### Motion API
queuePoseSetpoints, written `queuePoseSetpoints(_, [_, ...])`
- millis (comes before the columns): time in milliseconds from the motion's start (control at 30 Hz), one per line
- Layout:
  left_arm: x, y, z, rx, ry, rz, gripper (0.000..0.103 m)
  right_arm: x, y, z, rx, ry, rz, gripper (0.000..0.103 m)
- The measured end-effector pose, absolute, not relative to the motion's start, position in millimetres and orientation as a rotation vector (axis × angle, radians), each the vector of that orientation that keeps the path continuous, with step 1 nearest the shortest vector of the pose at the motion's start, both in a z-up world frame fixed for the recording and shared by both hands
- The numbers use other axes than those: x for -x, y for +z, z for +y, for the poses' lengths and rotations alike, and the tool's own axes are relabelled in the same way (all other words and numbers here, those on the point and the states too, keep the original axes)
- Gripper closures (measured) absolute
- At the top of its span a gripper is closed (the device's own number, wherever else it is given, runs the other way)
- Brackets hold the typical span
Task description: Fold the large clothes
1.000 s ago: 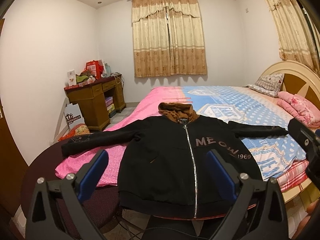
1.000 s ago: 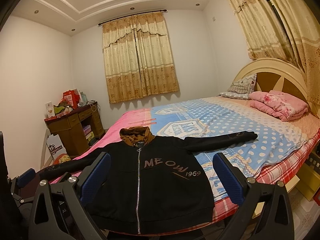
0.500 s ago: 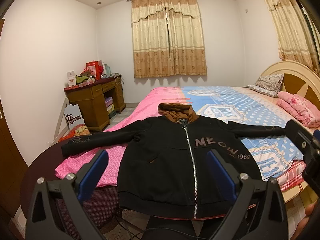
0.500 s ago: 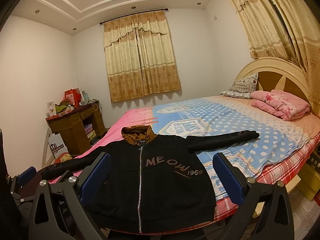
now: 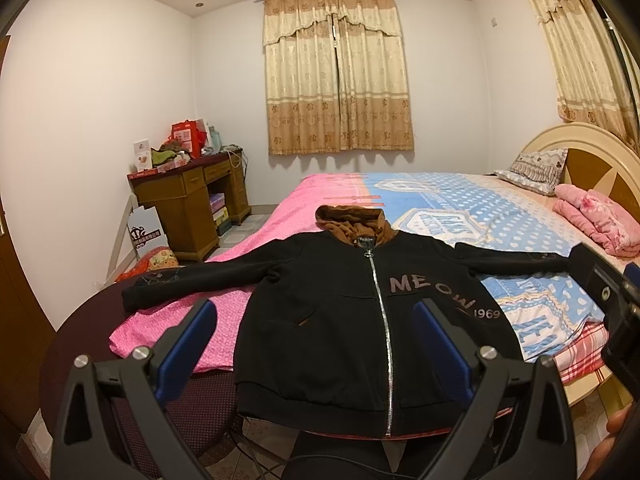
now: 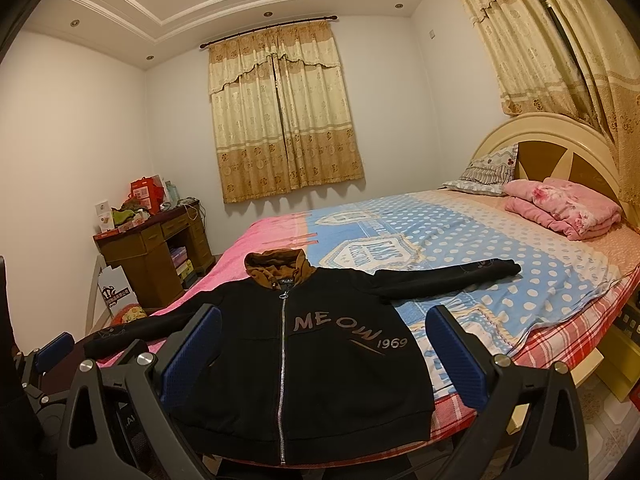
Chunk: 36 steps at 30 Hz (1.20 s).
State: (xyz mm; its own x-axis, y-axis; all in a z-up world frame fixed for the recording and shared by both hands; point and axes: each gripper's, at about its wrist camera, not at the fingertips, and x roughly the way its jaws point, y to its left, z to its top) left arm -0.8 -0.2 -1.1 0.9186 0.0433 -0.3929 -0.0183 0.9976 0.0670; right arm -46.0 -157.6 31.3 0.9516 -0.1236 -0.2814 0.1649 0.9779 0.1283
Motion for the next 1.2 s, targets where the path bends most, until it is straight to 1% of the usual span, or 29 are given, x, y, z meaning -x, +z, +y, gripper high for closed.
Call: queuePoseSetpoints(1200, [0,-8,-8,-0.054,0.030,0.429,0.002,44,23,-142,-0.160,-0.147,0.291,0.001])
